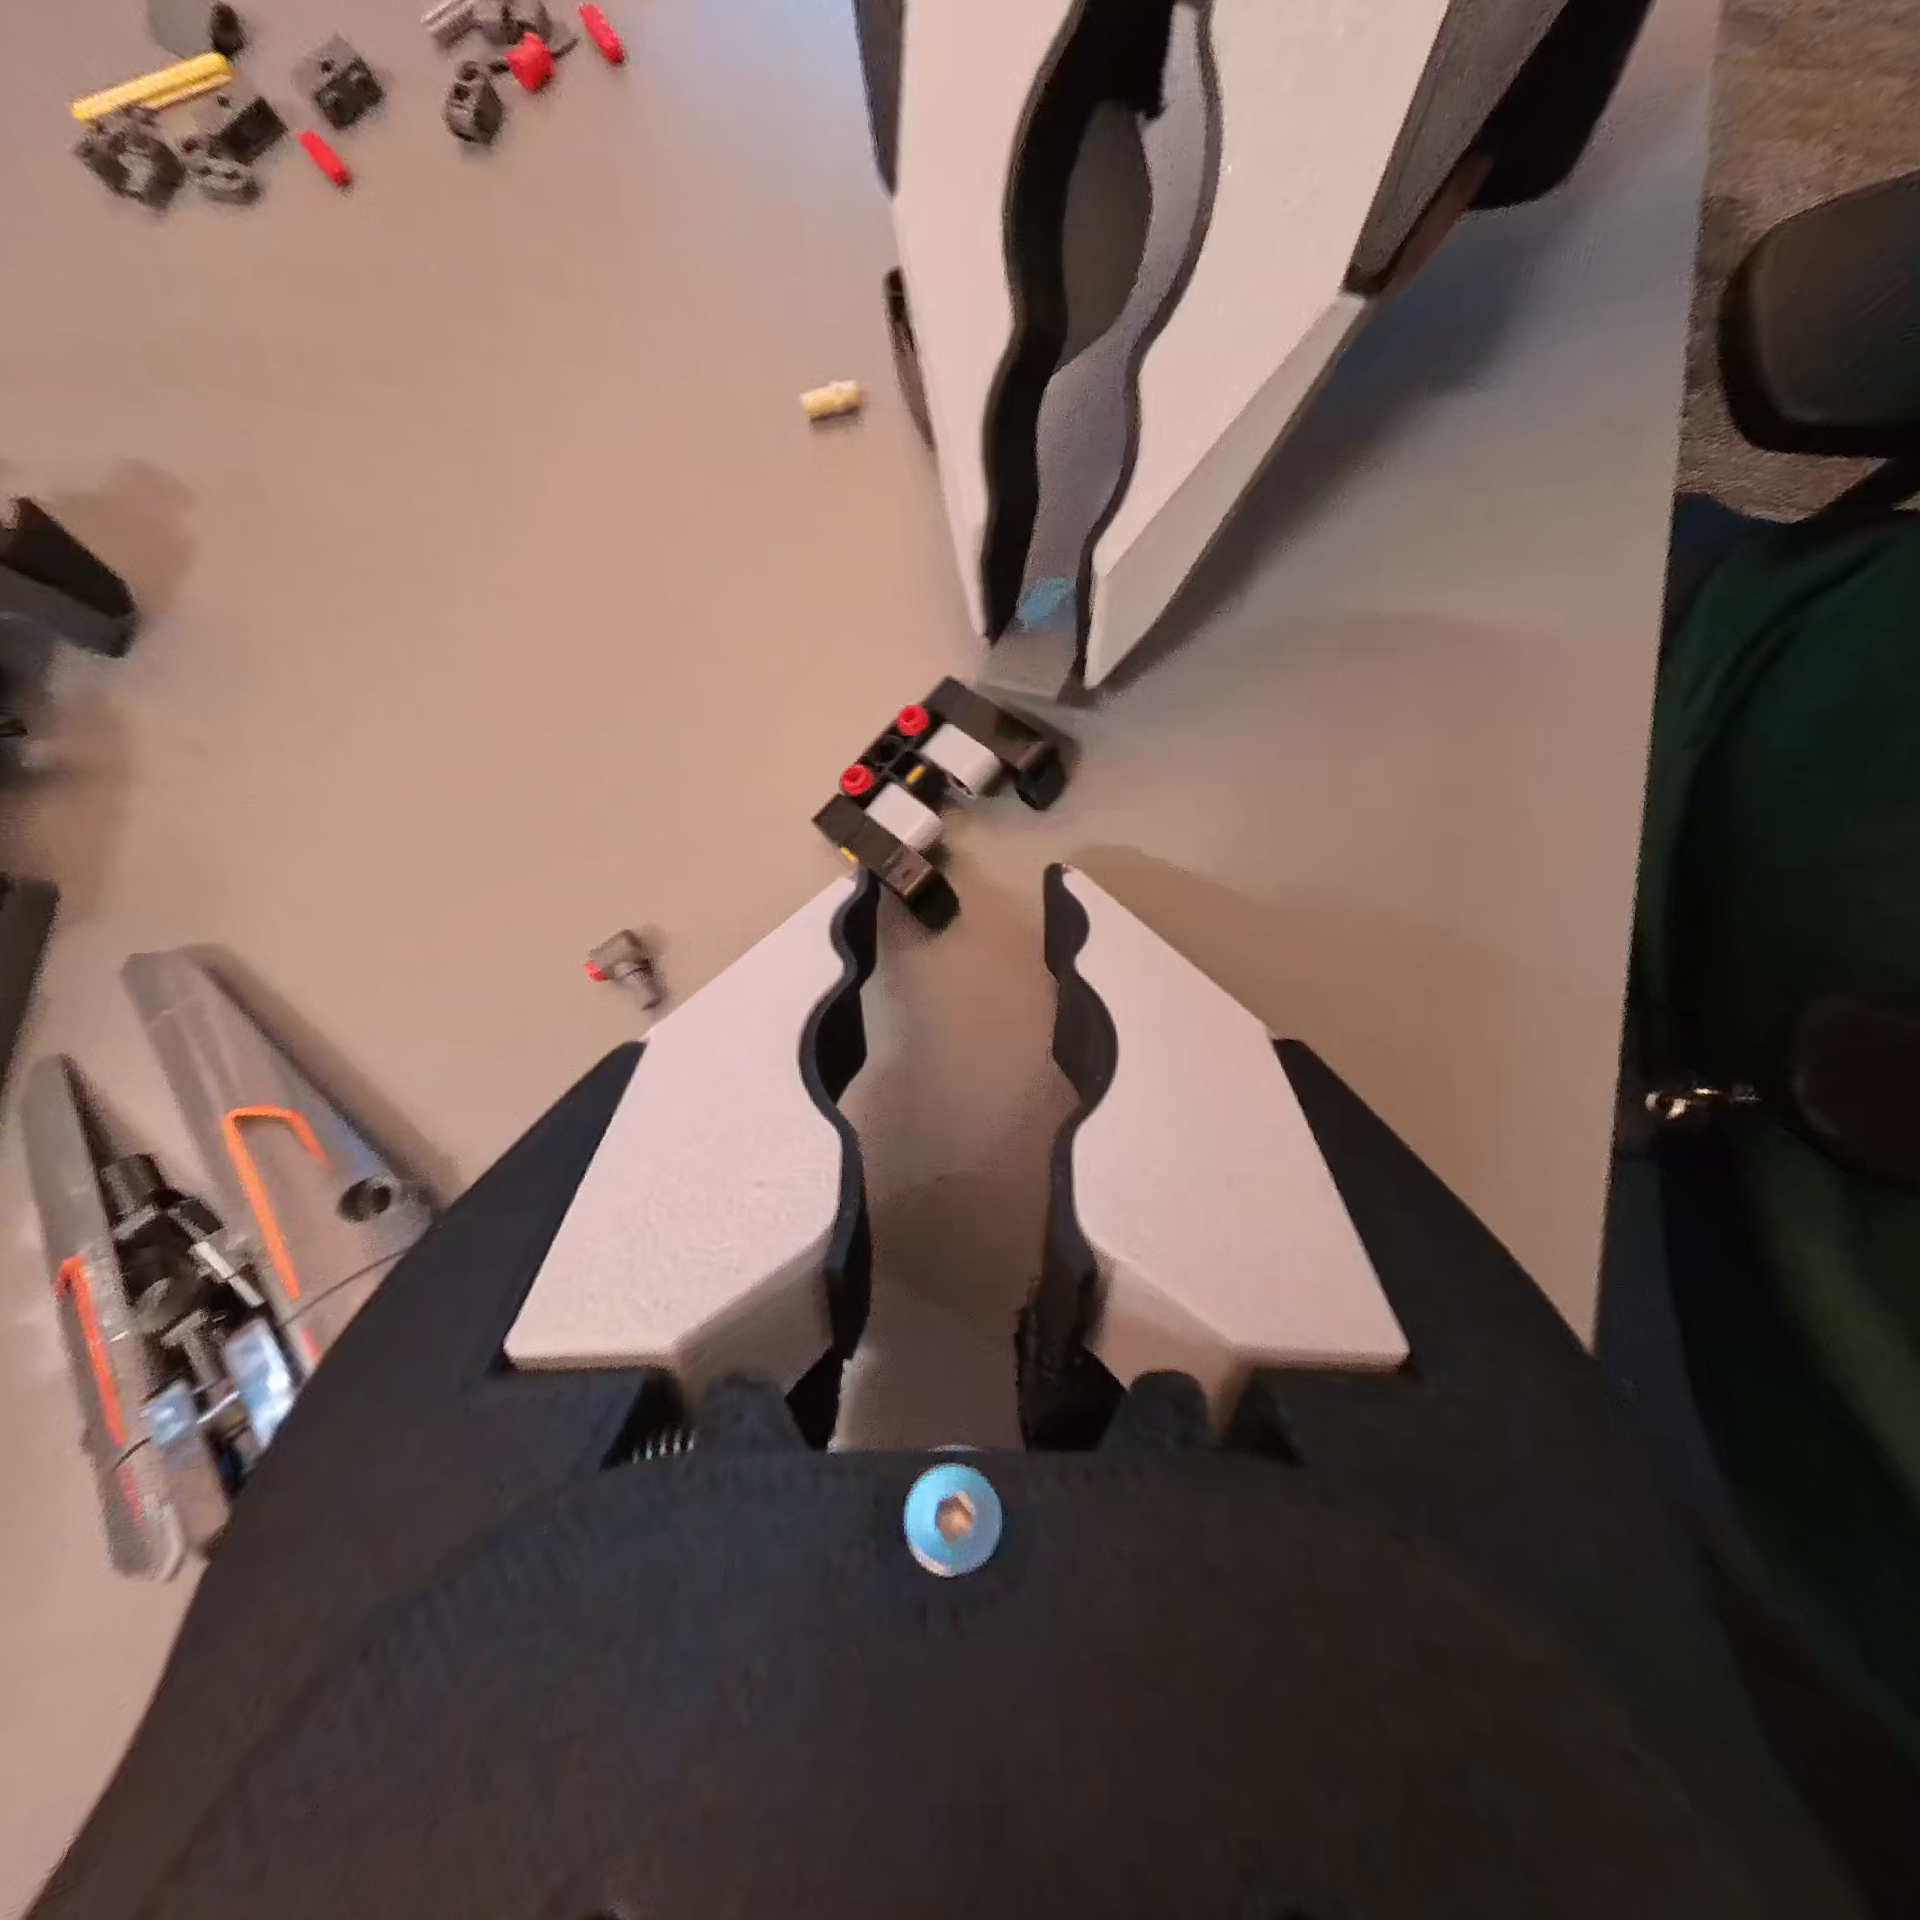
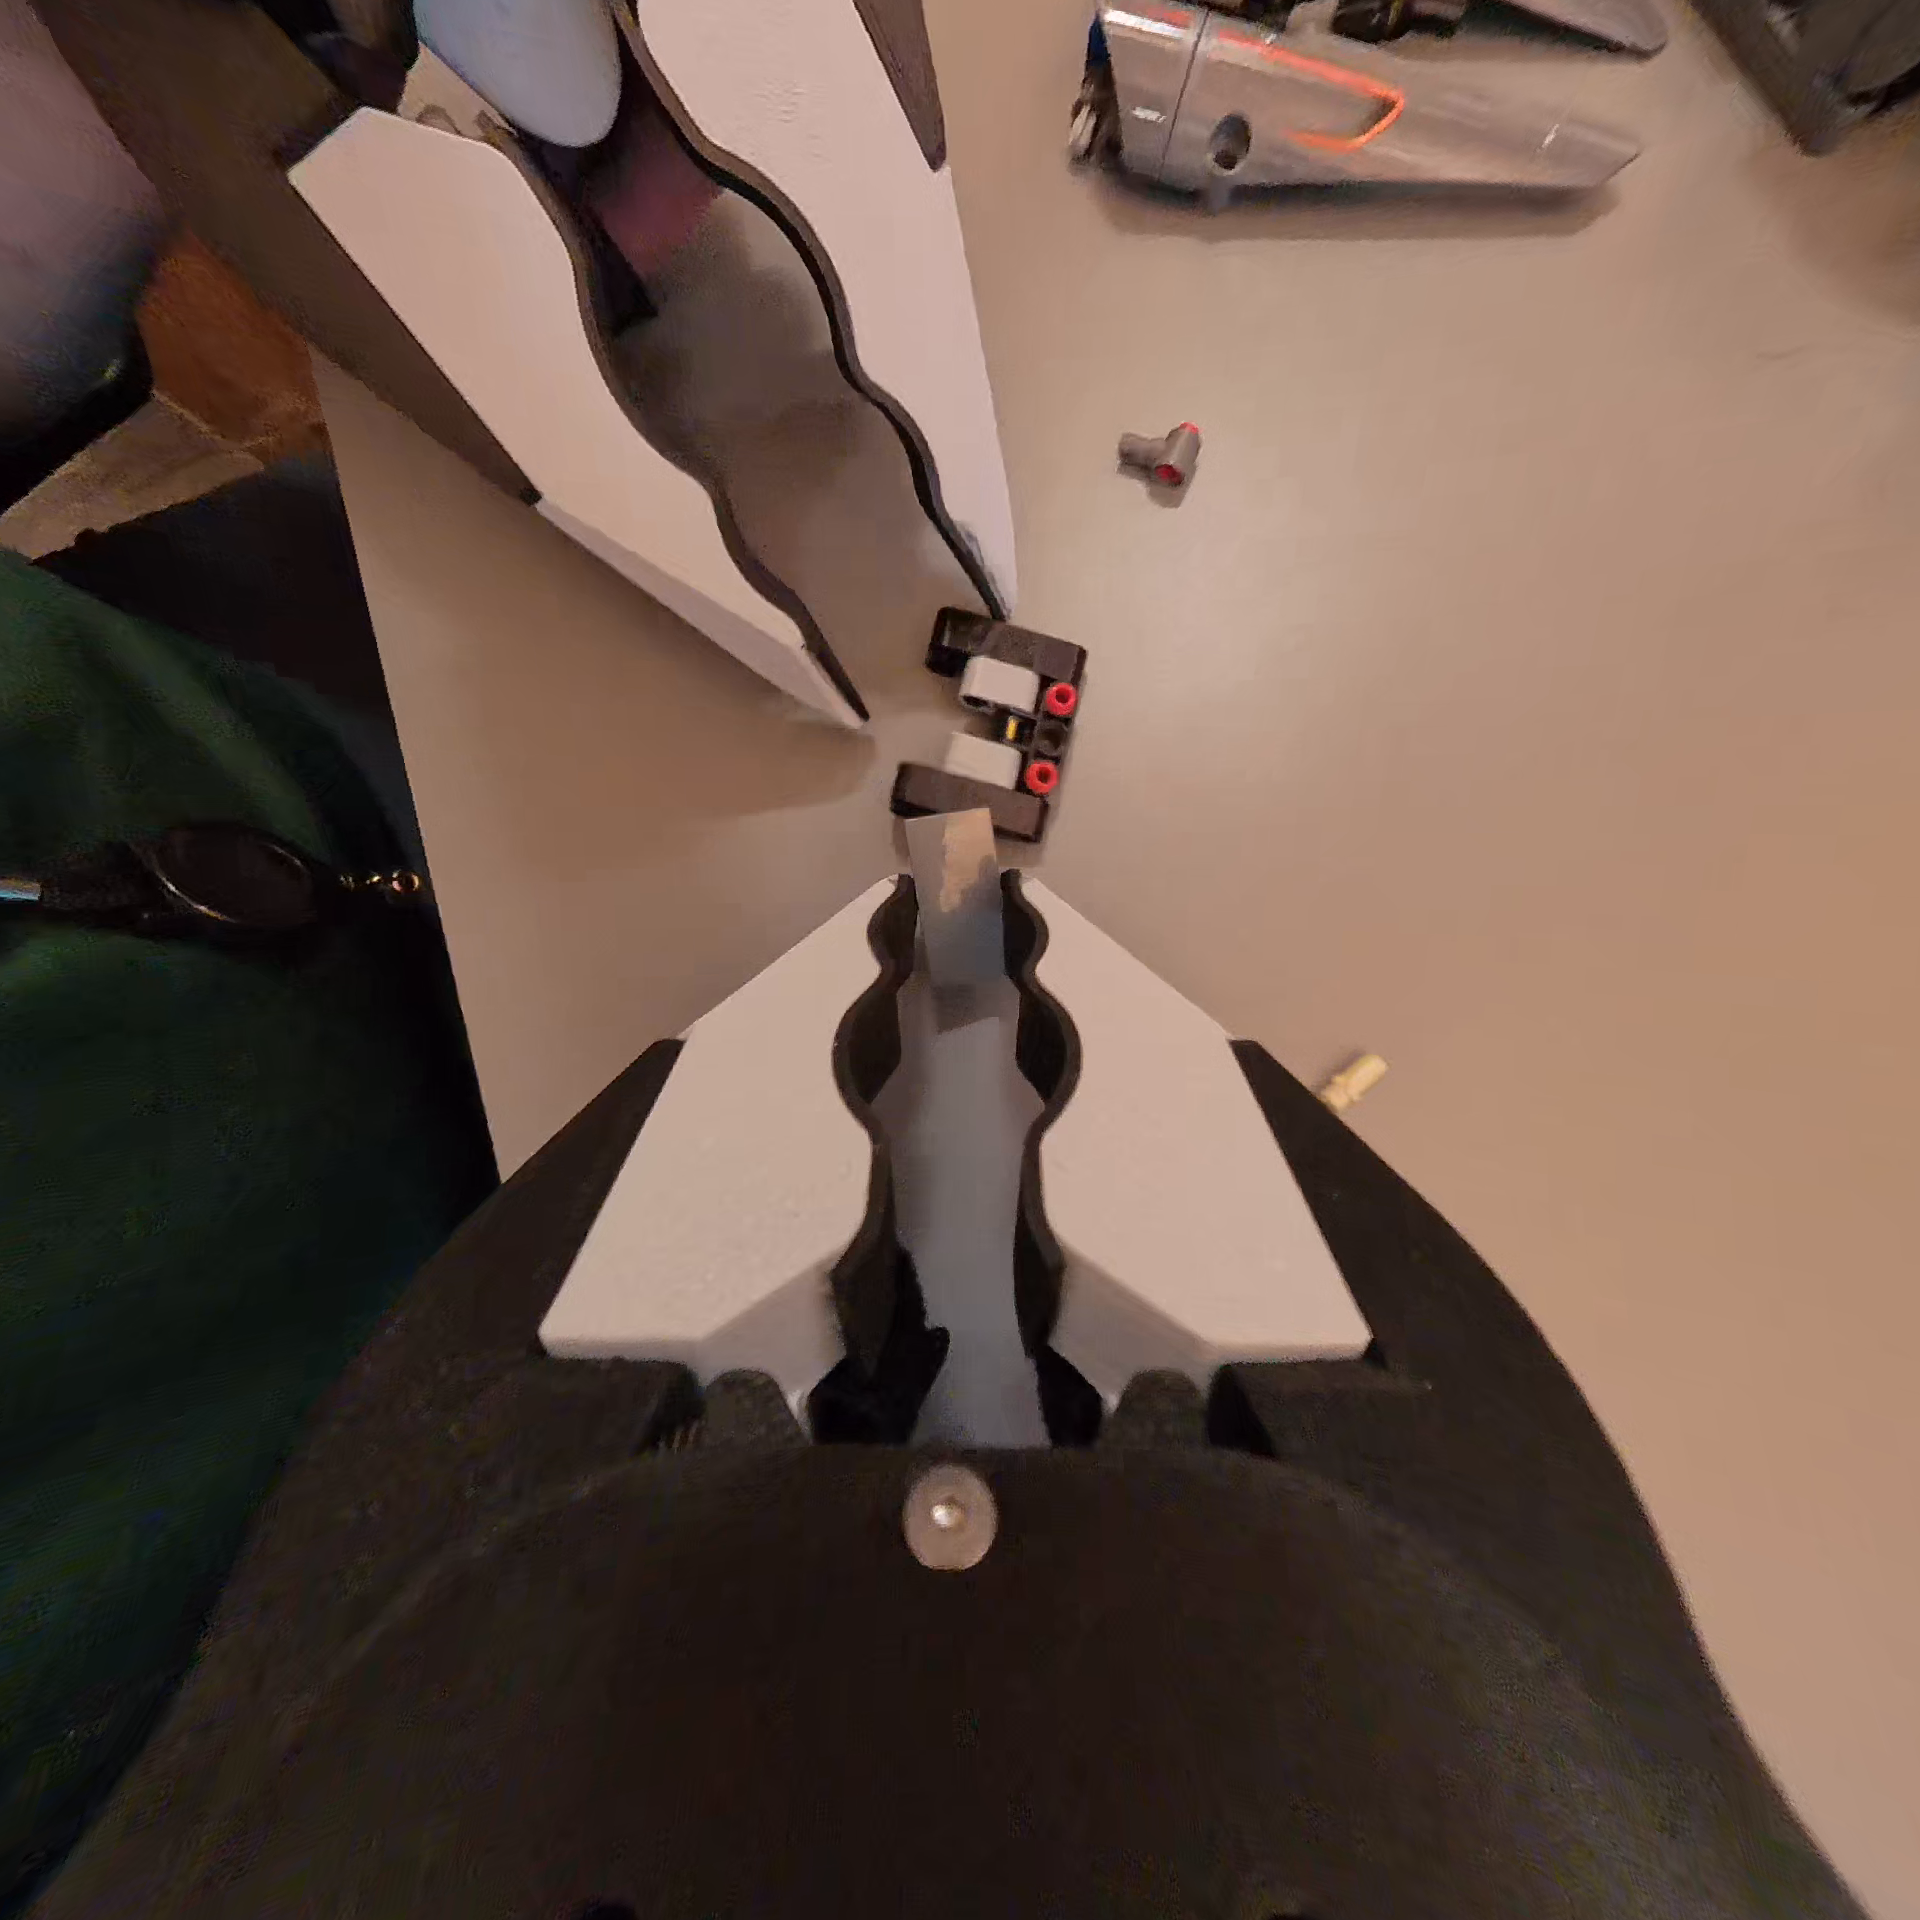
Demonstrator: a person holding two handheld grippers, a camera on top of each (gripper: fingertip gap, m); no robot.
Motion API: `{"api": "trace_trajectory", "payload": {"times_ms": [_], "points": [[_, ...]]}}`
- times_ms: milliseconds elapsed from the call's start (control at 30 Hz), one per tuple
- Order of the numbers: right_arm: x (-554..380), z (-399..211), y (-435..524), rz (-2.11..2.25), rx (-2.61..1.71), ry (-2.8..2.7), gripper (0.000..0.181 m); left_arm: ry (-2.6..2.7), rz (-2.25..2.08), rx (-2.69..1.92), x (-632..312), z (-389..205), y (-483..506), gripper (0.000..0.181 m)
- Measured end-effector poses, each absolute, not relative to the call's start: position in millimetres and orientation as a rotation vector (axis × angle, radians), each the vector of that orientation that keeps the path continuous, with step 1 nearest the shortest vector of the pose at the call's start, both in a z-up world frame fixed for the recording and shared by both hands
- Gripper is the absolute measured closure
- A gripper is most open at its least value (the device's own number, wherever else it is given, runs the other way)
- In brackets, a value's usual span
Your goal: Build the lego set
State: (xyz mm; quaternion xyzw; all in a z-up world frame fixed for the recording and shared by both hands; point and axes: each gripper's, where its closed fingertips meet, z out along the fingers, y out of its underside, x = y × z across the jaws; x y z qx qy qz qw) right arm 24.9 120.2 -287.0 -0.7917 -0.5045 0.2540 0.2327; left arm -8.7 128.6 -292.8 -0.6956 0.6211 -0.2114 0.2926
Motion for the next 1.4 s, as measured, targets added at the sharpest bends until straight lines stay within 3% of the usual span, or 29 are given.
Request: {"api": "trace_trajectory", "payload": {"times_ms": [33, 500, 733, 1400], "points": [[23.2, -288.2, 120.2, 0.692, -2.172, -1.391, 0.166, 1.650, -0.569, -1.854, -7.1, -293.2, 126.3, 0.150], [34.1, -286.4, 132.7, 0.626, -2.183, -1.390, 0.166, 1.522, -0.623, -1.872, -6.7, -288.4, 125.6, 0.138], [28.6, -292.7, 127.8, 0.636, -2.194, -1.403, 0.167, 1.577, -0.606, -1.875, -3.7, -297.3, 120.5, 0.149], [29.6, -272.7, 138.5, 0.581, -2.140, -1.379, 0.167, 1.430, -0.633, -1.815, -8.4, -275.4, 131.9, 0.144]]}}
